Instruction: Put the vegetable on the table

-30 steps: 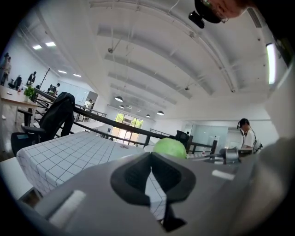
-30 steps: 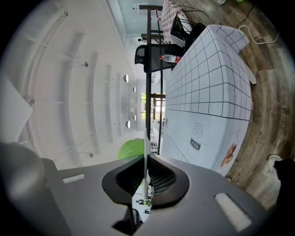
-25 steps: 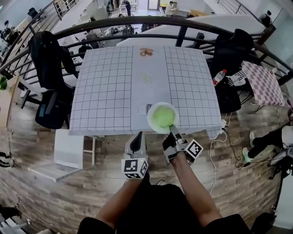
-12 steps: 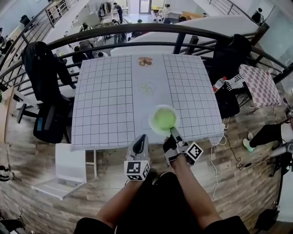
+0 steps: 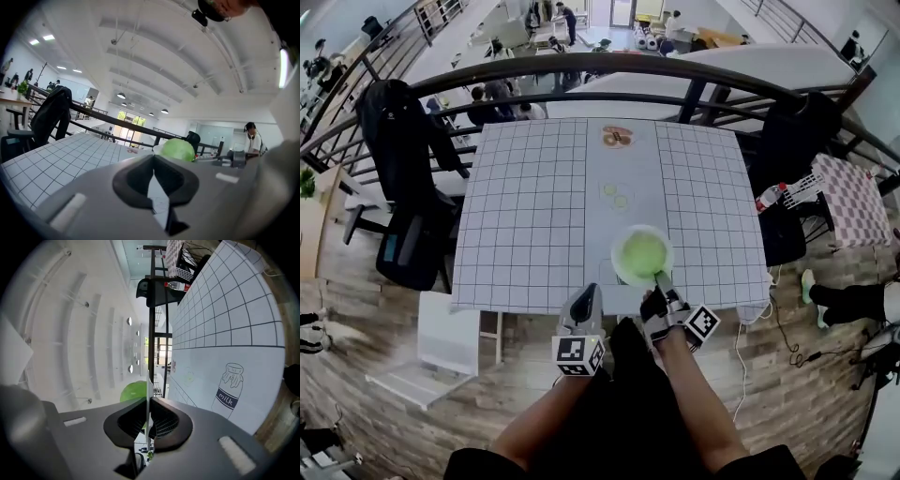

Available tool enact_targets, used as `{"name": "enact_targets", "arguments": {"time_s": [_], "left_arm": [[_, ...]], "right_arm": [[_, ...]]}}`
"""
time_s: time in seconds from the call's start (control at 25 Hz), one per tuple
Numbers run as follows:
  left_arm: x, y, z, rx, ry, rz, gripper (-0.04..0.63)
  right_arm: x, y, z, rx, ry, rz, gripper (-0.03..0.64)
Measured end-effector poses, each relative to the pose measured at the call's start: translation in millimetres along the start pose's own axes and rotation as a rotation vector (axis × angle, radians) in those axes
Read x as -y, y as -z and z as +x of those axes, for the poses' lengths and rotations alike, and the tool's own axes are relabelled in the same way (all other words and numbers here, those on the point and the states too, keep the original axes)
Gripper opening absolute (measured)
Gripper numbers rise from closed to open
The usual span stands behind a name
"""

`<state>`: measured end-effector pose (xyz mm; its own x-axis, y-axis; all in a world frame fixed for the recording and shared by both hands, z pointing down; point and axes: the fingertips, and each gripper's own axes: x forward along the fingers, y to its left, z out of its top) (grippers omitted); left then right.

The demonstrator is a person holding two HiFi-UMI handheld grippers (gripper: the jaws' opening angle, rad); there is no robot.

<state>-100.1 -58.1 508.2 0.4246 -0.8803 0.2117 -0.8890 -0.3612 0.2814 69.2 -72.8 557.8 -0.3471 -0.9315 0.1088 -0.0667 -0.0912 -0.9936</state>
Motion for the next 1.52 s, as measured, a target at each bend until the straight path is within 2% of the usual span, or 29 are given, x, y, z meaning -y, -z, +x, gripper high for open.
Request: {"name": "enact_targets", "arguments": {"time_s": [0.16,0.4,0.6,0.72,0.88,1.08,1.24,1.52], "left_arm": [[-2.1,22.3,33.7,0.018,-0.04,0.027,0.008],[-13.9,16.7,73.5,0.016,-0.062,0.024,0.008],[-16.6,18.9,107.6,0.013,-0.09,0.059,0.008],[-11.1,15.1,110.8,0.001,-0.092,0.088,0.008],[-3.9,-5.9,101.9,-0.017,-0.104,0.091,0.008],[-17.4,33.5,148.8,-0.048,-0.146,0.118,0.008],[-14.6,24.6,147.1,-0.041,-0.177,0.123,0.008],[-25.3,31.5,174.8,-0.049,-0.127,0.149,0.008]], "right_arm": [[39.2,-18.1,20.1,-0.055,-0.023,-0.024,0.019],[63.0,-32.3,55.8,-0.094,0.014,0.0,0.02],[81.5,-55.0,81.9,-0.12,0.009,-0.036,0.023],[78.4,-56.4,85.2,-0.136,-0.004,-0.028,0.026],[61.3,-51.1,84.1,-0.141,0.004,0.012,0.021],[120.1,-81.3,118.6,-0.147,0.025,0.031,0.023],[119.6,-88.5,117.4,-0.195,0.047,0.004,0.021],[147.3,-96.0,141.7,-0.187,0.051,0.002,0.023]]}}
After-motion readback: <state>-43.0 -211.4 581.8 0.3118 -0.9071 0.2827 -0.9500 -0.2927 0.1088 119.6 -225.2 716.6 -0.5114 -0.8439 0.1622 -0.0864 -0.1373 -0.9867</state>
